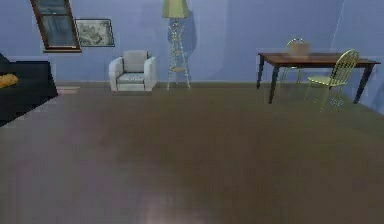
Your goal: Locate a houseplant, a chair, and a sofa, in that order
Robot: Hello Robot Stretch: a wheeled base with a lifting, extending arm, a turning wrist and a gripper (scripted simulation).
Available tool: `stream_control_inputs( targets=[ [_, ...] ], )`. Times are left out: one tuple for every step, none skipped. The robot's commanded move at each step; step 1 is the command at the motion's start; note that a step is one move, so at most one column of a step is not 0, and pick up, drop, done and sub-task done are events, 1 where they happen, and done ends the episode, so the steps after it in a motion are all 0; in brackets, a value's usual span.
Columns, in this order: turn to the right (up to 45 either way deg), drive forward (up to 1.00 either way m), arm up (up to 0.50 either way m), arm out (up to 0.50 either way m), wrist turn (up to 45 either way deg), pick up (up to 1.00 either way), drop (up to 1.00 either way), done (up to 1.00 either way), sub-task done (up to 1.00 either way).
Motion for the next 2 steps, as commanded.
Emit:
stream_control_inputs(
  targets=[
    [-39.0, 0.00, 0.00, 0.00, 0.0, 0.00, 0.00, 0.00, 0.00],
    [0.0, 1.00, 0.00, 0.00, 0.0, 0.00, 0.00, 0.00, 0.00]
  ],
)
